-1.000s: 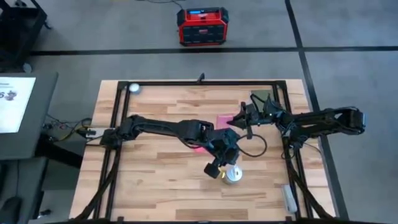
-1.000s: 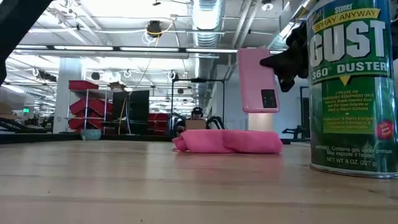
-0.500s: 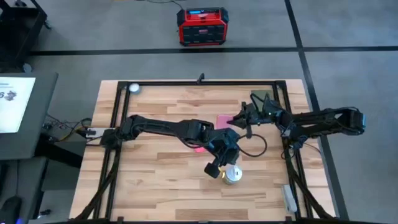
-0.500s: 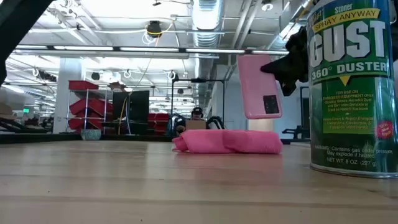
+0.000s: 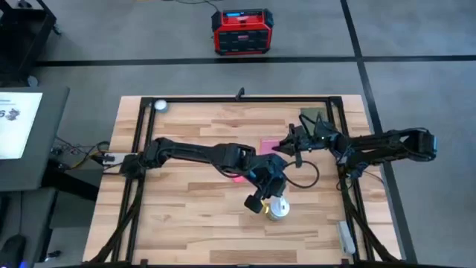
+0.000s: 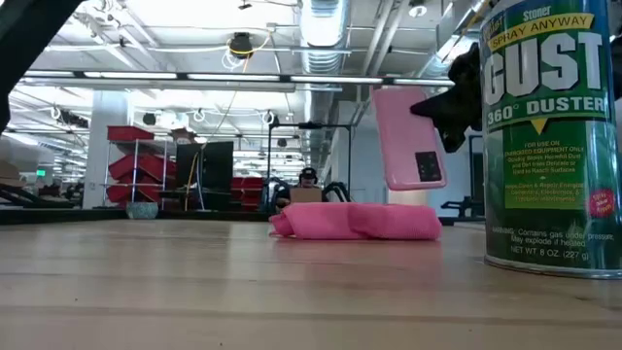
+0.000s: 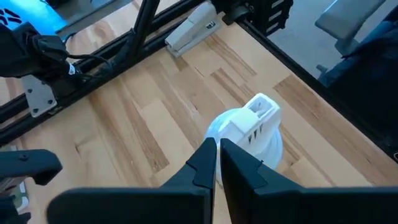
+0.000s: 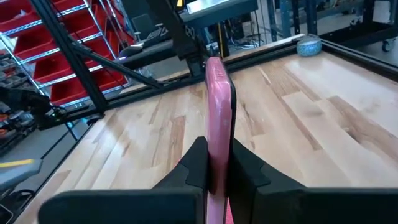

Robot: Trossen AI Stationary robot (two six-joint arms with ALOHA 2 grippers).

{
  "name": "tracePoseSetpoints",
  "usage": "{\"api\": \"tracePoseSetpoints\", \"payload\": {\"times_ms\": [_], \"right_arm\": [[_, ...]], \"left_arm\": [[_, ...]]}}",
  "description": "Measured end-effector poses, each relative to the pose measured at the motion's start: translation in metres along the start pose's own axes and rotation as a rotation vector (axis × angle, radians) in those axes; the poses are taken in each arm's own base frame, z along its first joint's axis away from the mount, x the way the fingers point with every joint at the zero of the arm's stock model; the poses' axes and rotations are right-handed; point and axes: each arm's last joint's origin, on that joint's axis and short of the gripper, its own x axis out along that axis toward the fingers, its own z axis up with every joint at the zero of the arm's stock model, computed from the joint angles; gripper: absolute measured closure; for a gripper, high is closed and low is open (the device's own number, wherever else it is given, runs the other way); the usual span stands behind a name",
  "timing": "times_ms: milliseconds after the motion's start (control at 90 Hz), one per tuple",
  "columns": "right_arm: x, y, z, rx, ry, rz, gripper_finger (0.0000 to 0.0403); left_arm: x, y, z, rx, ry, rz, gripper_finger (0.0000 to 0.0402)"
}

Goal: Apply microfiber cloth
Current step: Spray the back of the pink phone using the spray bottle

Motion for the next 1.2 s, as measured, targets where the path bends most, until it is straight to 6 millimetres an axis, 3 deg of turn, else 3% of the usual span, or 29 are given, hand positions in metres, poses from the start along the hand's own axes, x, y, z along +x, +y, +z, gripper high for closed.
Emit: {"api": "tracePoseSetpoints", "payload": {"times_ms": [189, 544, 767, 989, 1100, 1200], "right_arm": [[0.001, 0.002, 0.000, -0.001, 0.001, 0.008, 0.0389], [0.001, 0.002, 0.000, -0.002, 0.000, 0.007, 0.0389], [0.001, 0.002, 0.000, -0.002, 0.000, 0.007, 0.0389], [0.001, 0.002, 0.000, -0.002, -0.002, 0.003, 0.0389], [0.001, 0.002, 0.000, 0.002, -0.003, 0.004, 0.0389], [0.001, 0.002, 0.000, 0.003, -0.001, 0.003, 0.0389]], "left_arm": [[0.020, 0.001, -0.009, -0.007, 0.040, -0.018, 0.0402], [0.029, -0.002, -0.016, -0.013, 0.104, -0.019, 0.0402], [0.016, -0.006, -0.010, 0.014, 0.126, 0.042, 0.0402], [-0.044, -0.008, 0.018, 0.049, -0.031, 0.133, 0.0402], [-0.046, -0.006, 0.018, 0.045, -0.048, 0.116, 0.0402], [-0.033, -0.006, 0.014, 0.061, -0.038, 0.074, 0.0402]]}}
